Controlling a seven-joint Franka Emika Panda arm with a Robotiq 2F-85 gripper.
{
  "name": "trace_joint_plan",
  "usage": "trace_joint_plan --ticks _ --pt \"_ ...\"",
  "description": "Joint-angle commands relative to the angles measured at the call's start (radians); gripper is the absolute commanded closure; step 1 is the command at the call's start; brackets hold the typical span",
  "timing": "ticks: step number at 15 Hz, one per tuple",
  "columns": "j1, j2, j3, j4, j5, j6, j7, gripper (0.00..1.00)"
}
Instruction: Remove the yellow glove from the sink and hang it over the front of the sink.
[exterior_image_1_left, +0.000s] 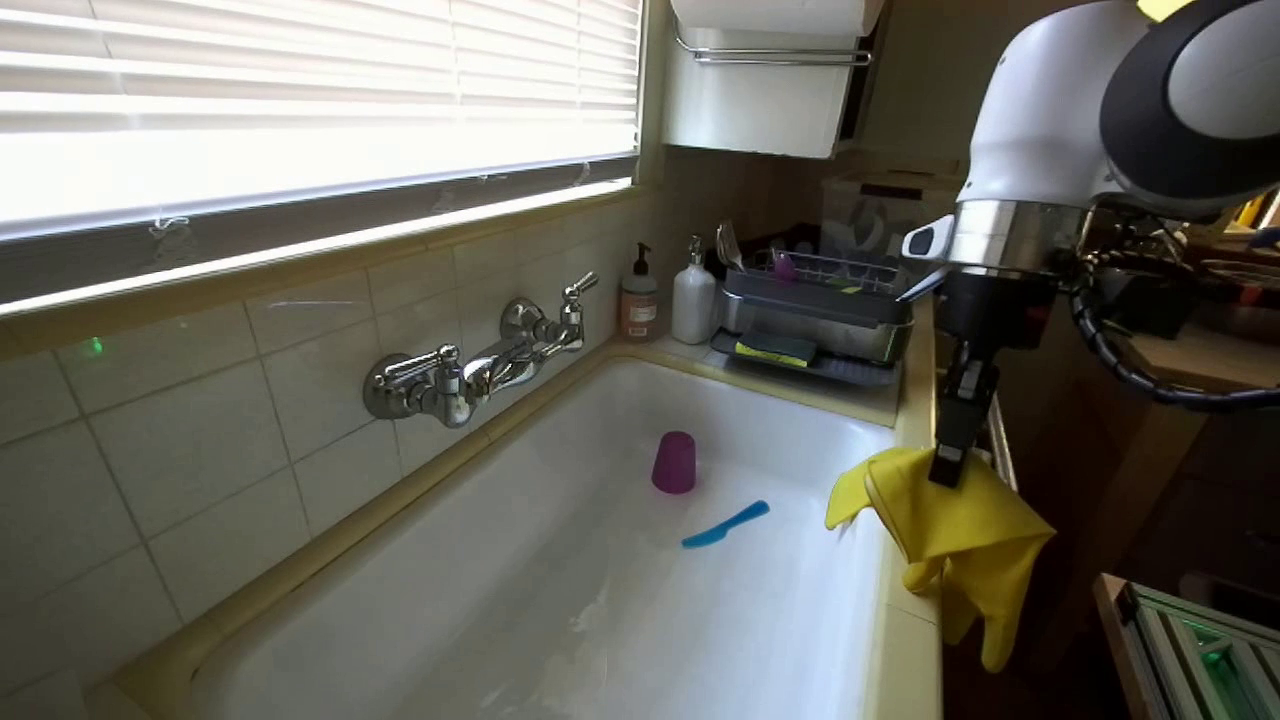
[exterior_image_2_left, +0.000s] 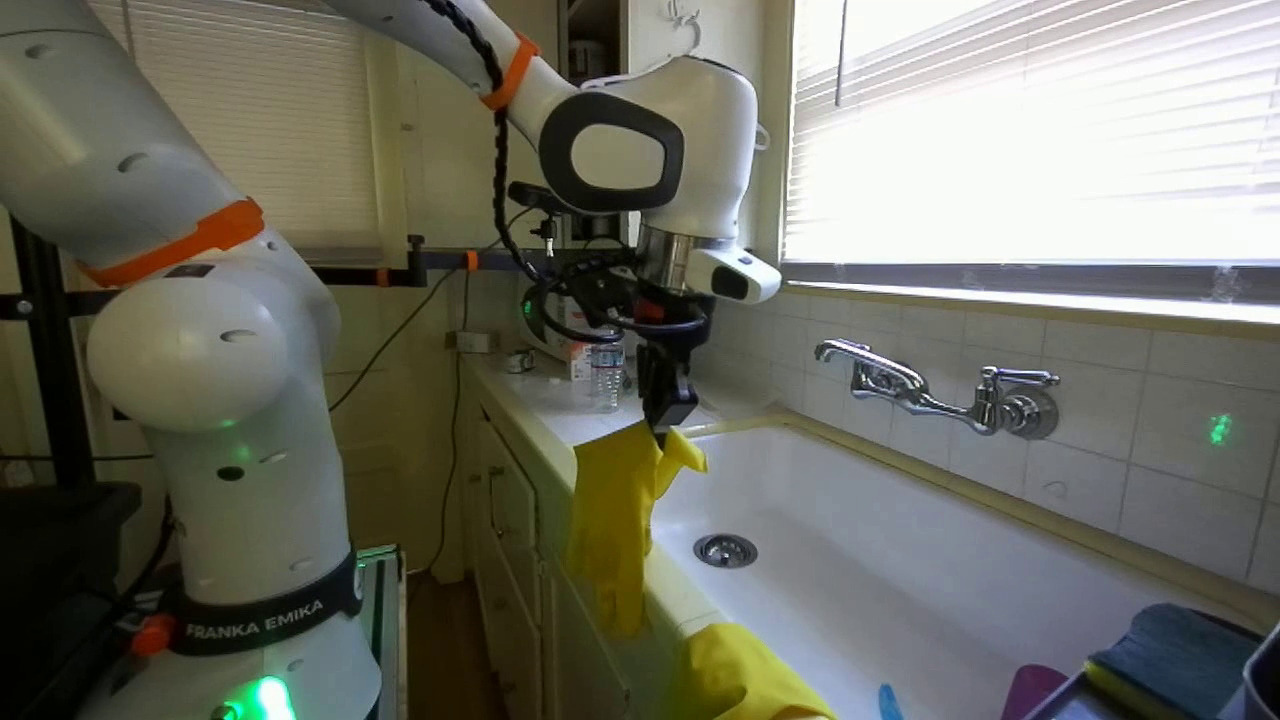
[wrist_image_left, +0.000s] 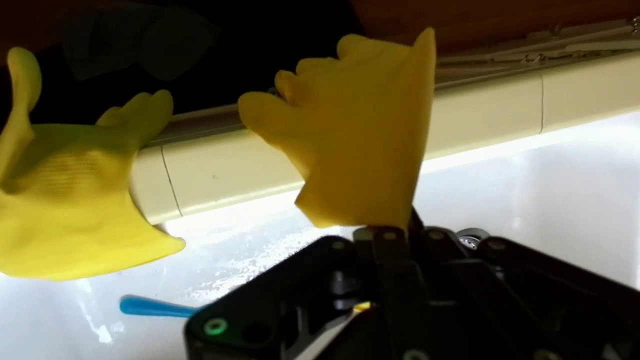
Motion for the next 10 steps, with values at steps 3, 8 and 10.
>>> trace_joint_plan --ticks 3,8,10 --pt "-0.041 0.097 -0.037 0.001 0.045 0.004 -0.005 0.99" --pt "-0.061 0.139 -0.037 0.001 0.044 0.000 0.001 0.99" --pt "-0.077 0.149 -0.039 0.002 0.047 0.022 0.020 0.99"
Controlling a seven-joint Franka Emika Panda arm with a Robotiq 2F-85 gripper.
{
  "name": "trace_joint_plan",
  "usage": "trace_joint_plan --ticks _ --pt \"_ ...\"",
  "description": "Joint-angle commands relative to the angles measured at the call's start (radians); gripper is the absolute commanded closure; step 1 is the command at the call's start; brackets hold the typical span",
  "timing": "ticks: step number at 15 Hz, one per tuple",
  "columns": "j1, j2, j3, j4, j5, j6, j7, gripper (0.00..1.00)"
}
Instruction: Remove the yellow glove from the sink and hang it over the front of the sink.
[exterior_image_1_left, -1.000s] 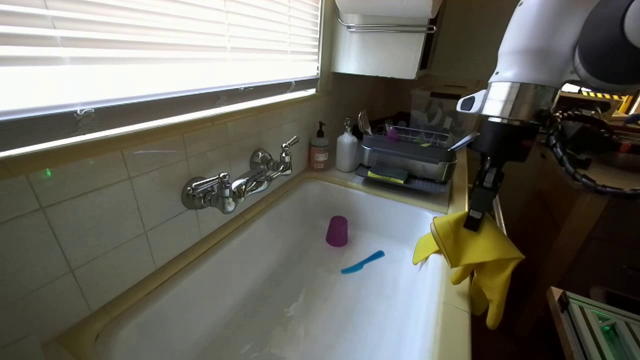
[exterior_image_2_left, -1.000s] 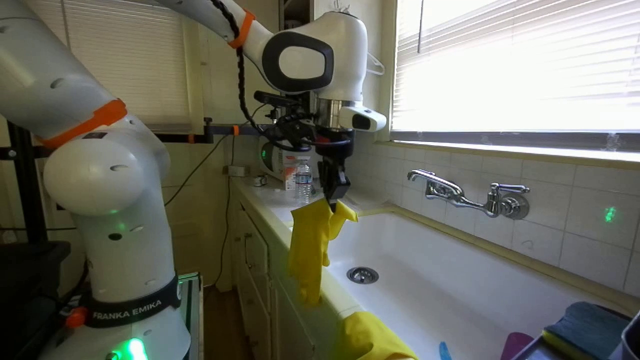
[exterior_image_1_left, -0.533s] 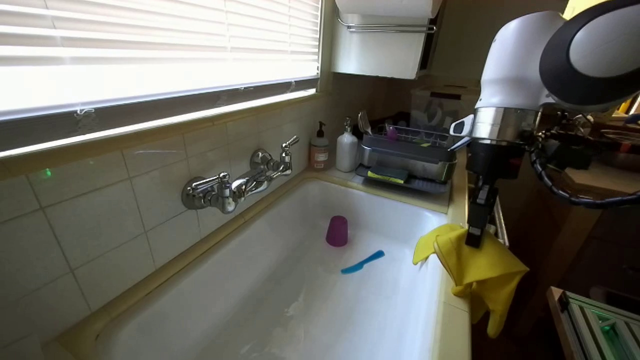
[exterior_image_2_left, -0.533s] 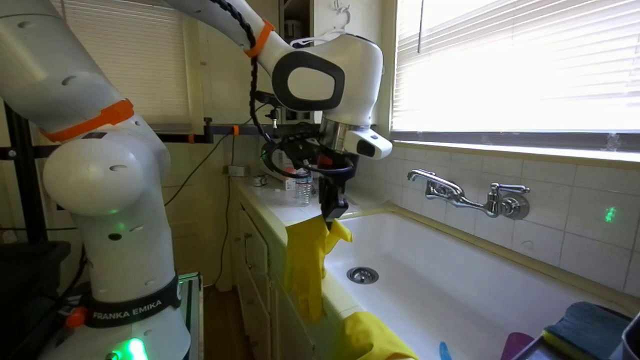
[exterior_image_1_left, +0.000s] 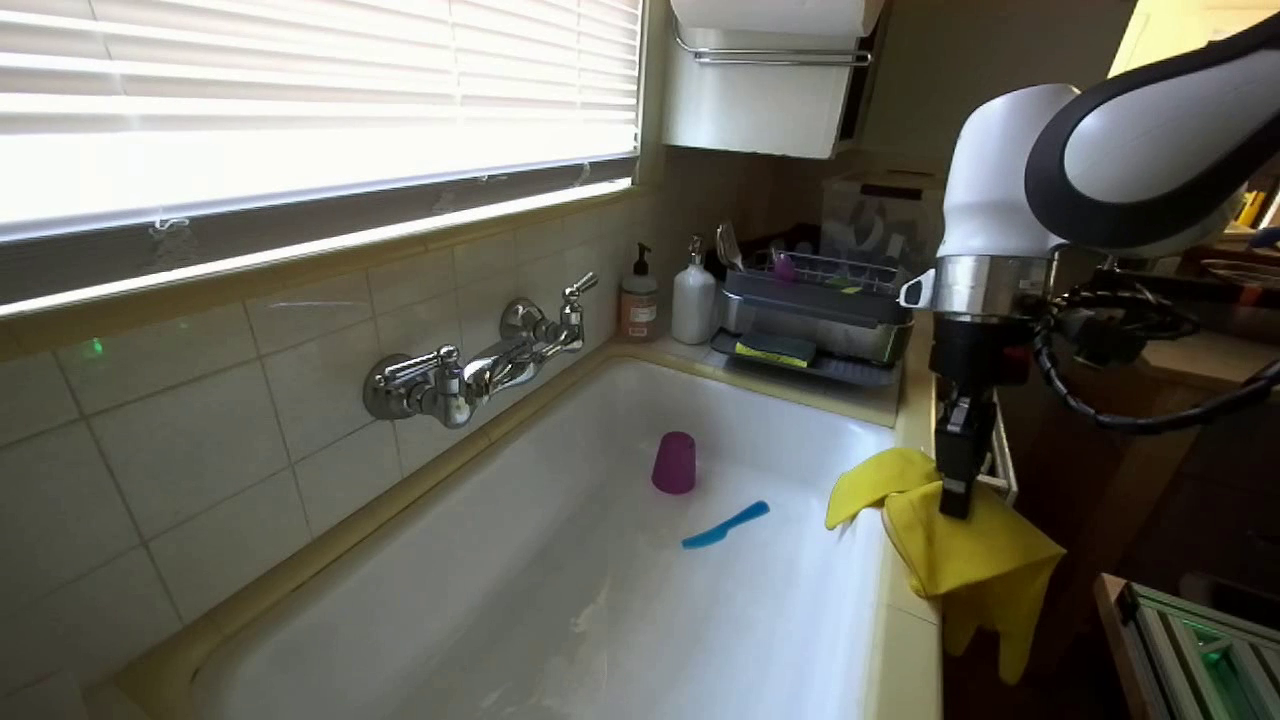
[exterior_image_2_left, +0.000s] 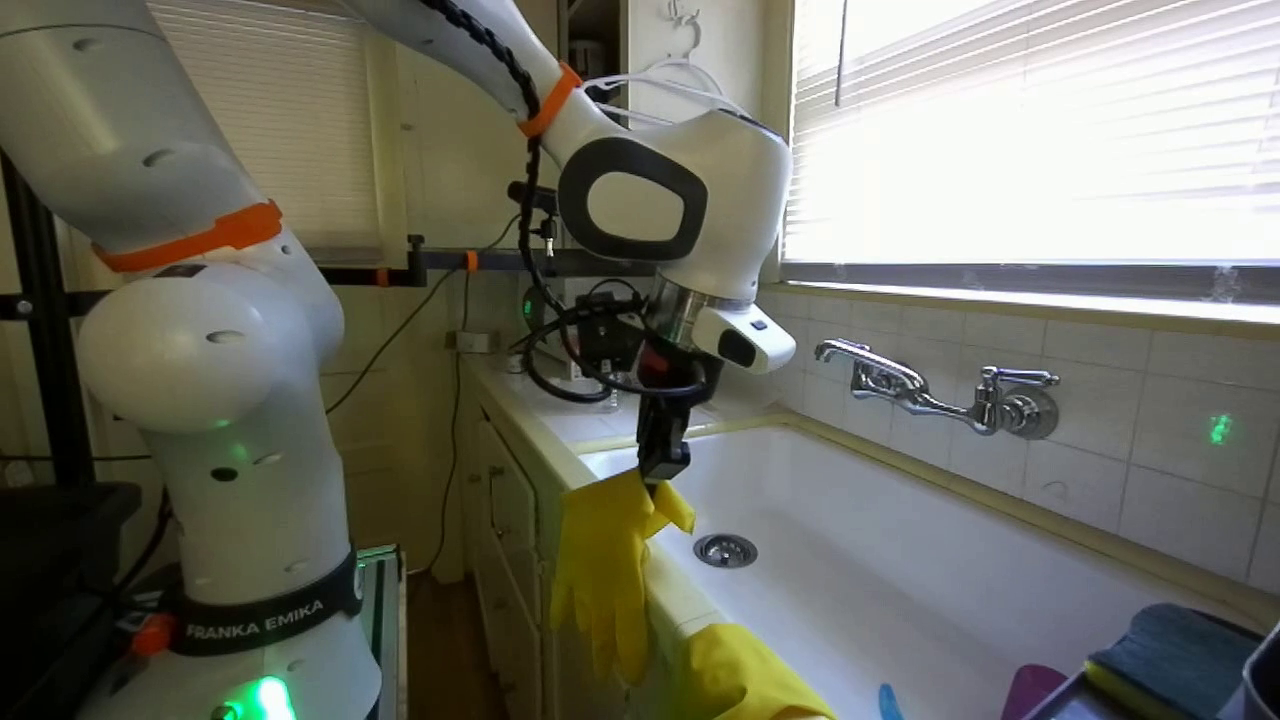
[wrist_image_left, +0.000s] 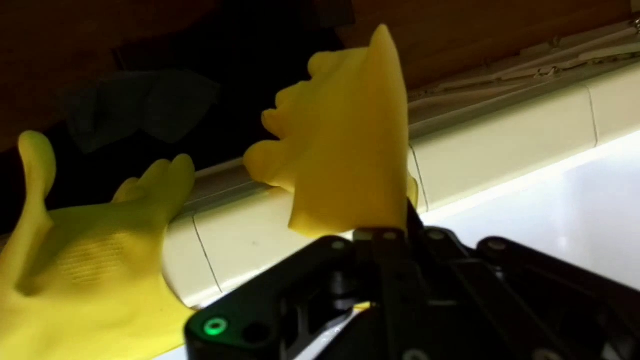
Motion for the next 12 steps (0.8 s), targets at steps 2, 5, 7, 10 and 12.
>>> trace_joint_plan --ticks 2,5,7,10,12 --pt "-0.047 0.031 0.002 0.002 0.016 0.048 0.040 0.99" --pt "-0.070 0.041 0.003 0.003 0.002 0.133 0.046 0.99" --pt "-0.074 0.066 0.005 0.003 -0.001 0.203 0.041 0.99" --pt "-0.071 0.107 0.015 0.003 -0.016 0.309 0.039 0.99" --pt "-0.062 0.145 0.020 0.003 -0.019 0.371 0.030 0.99"
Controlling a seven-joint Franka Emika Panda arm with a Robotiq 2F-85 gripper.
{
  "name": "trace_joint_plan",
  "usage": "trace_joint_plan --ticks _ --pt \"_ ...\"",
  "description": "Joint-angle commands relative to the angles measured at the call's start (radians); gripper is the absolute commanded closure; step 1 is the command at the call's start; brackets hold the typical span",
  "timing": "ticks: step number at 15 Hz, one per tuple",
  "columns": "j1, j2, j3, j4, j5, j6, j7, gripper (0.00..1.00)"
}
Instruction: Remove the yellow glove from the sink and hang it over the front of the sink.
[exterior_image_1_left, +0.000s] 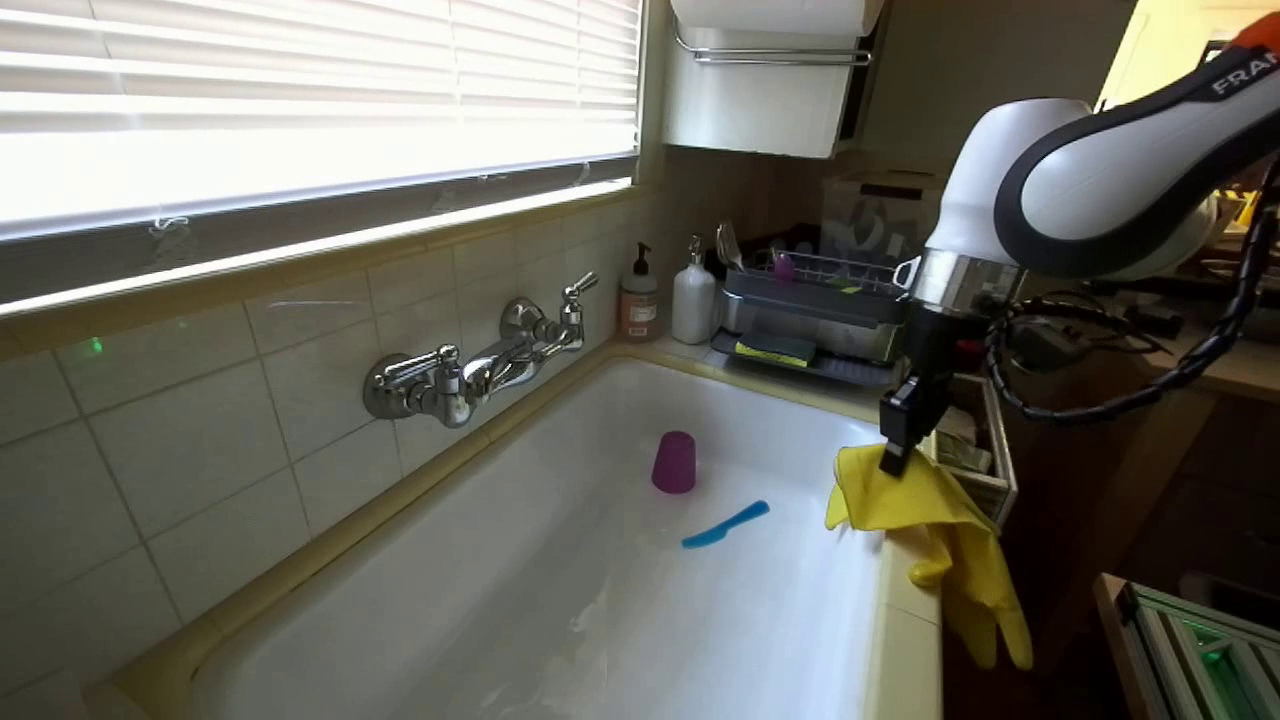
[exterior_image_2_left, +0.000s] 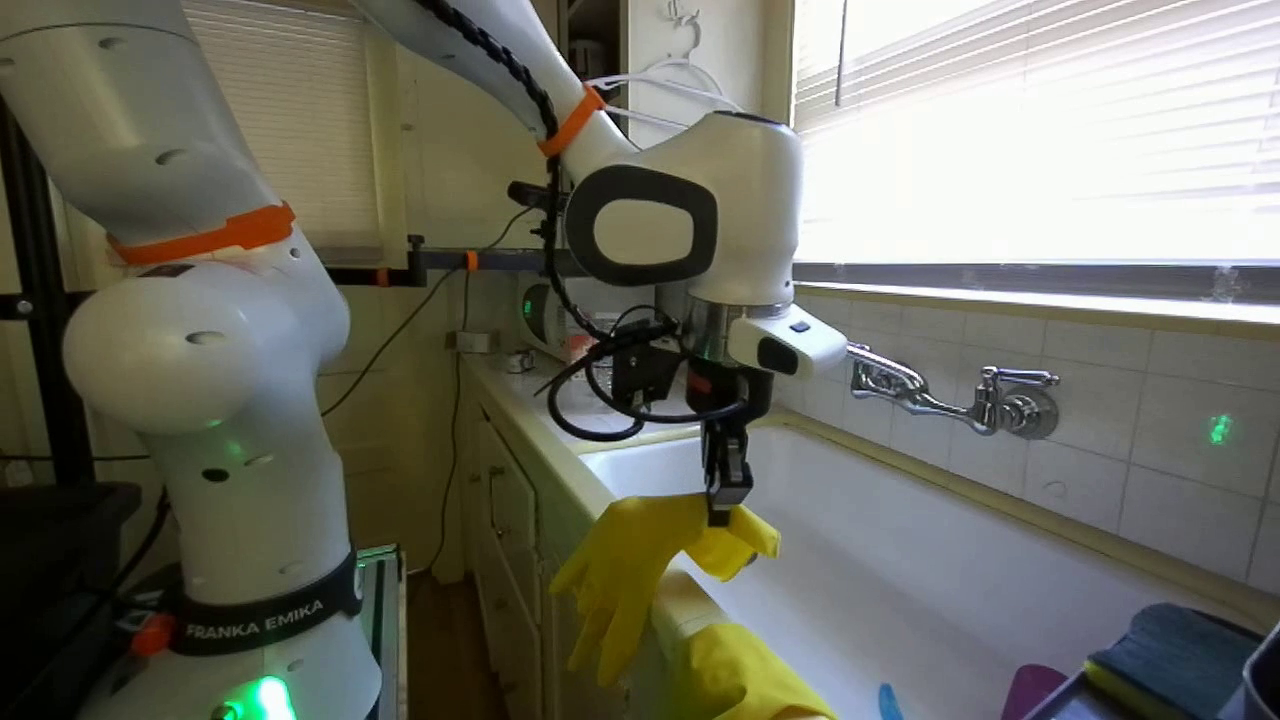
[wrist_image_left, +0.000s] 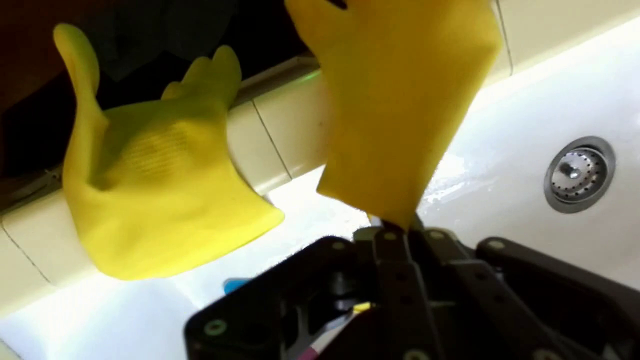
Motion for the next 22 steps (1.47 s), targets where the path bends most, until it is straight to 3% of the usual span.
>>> trace_joint_plan --ticks 1,10,17,22 --pt "0.009 0.081 0.015 0.001 -0.014 0.113 -0.006 0.99" --pt "0.049 0.267 0.033 0.068 0.016 0.267 -0.093 0.99" --pt "0.063 0.414 0.079 0.168 0.102 0.265 -0.268 0.99" --pt "0.051 0.431 0.122 0.181 0.062 0.221 -0.295 0.99"
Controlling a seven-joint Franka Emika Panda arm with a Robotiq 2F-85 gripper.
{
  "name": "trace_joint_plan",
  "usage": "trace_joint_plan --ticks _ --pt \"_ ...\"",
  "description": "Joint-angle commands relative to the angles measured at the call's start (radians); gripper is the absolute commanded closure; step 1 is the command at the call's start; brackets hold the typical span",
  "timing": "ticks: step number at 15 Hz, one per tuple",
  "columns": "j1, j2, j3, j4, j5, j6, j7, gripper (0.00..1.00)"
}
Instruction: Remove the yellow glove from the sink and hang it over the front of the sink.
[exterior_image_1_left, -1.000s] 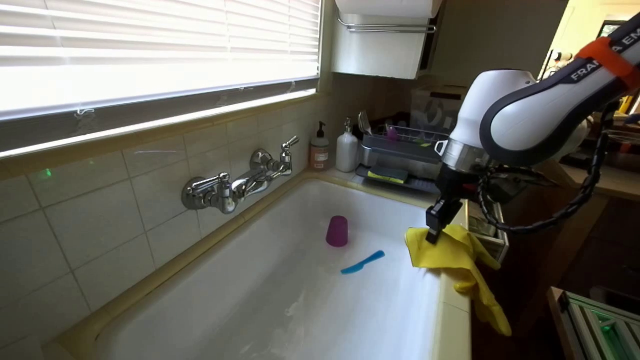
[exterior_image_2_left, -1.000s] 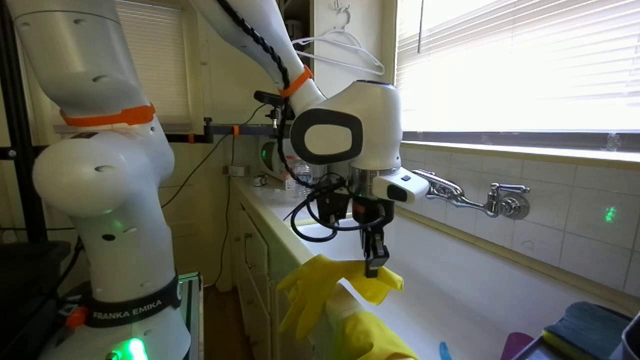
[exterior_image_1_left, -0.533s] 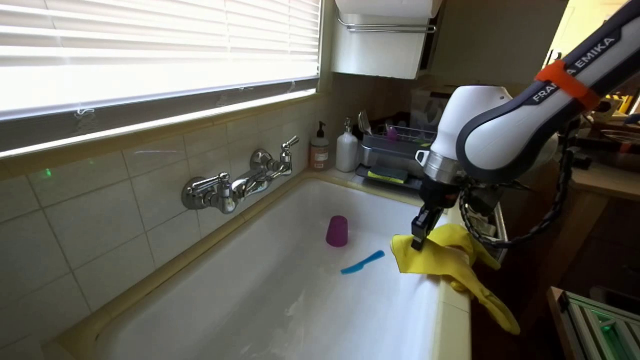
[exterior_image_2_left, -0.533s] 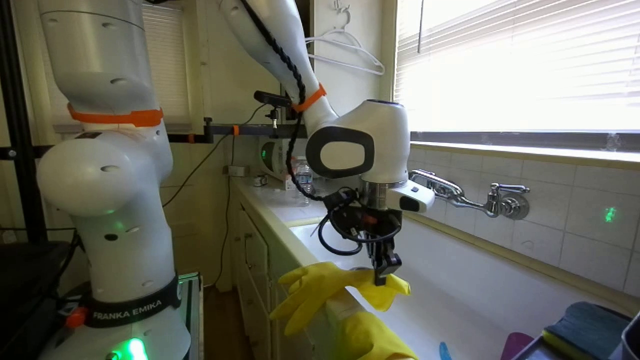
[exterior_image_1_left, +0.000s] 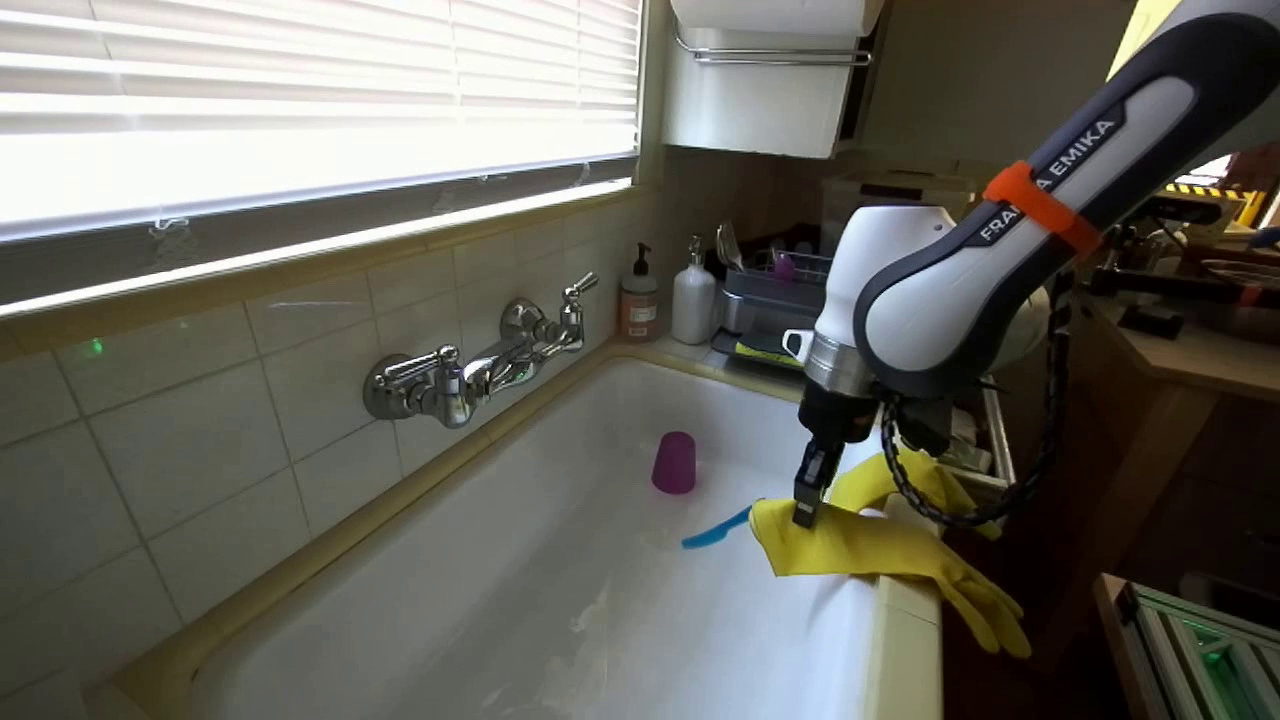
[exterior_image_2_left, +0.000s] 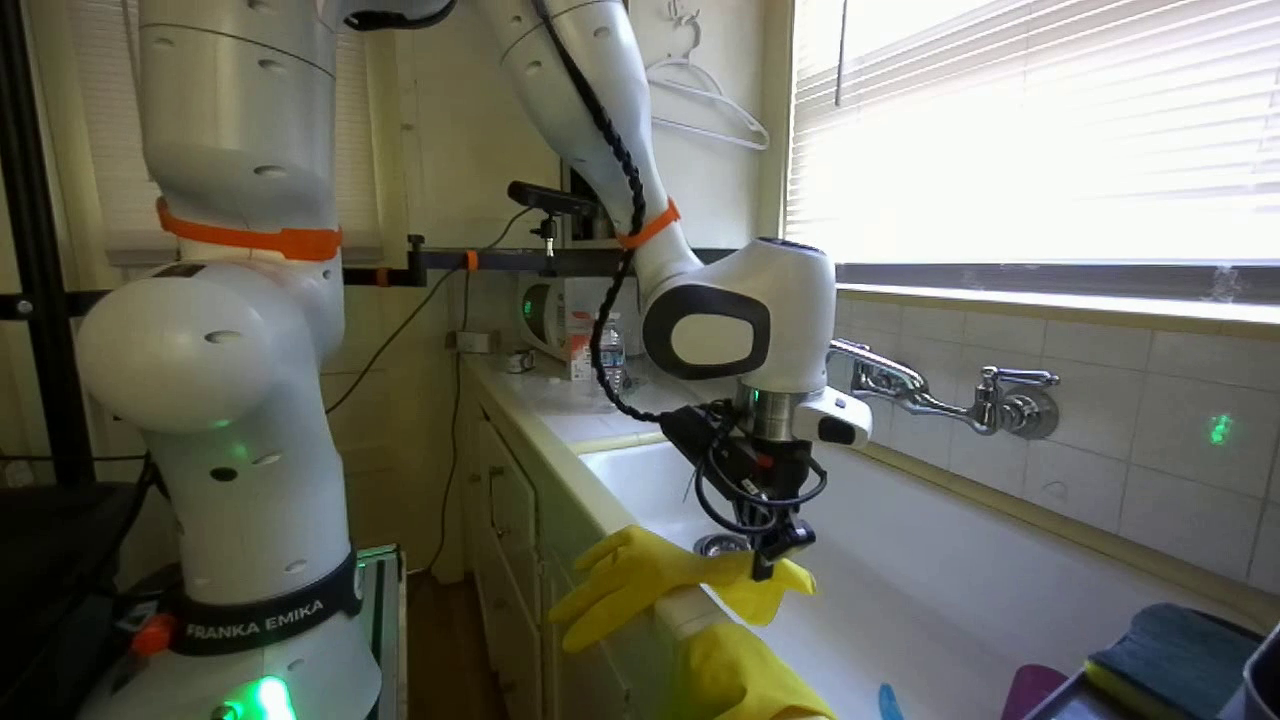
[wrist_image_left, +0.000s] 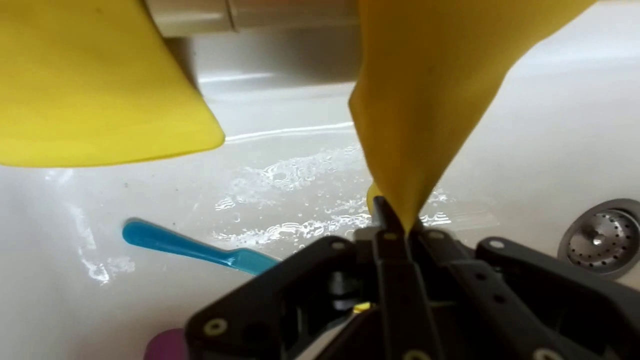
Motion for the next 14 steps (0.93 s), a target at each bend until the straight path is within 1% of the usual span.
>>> trace_joint_plan --ticks 1,4,5,6,7,8,13,14 --pt "-0.011 0.010 0.029 0.009 -0.011 -0.040 -0.028 0.99" --pt "-0.011 0.007 0.035 0.006 -0.031 -0.065 -0.015 0.99" --pt "-0.011 0.004 0.033 0.004 -0.039 -0.072 -0.005 0.97" --pt "-0.011 0.002 0.032 0.003 -0.046 -0.077 0.003 0.72" --pt "-0.011 0.000 0.031 0.002 -0.051 -0.083 0.007 0.72" --pt "-0.011 -0.001 0.030 0.002 -0.058 -0.085 0.015 0.68" --pt "-0.012 -0.001 0.027 0.007 -0.089 -0.102 0.035 0.31" --pt "-0.013 -0.001 0.027 0.007 -0.095 -0.106 0.039 0.22"
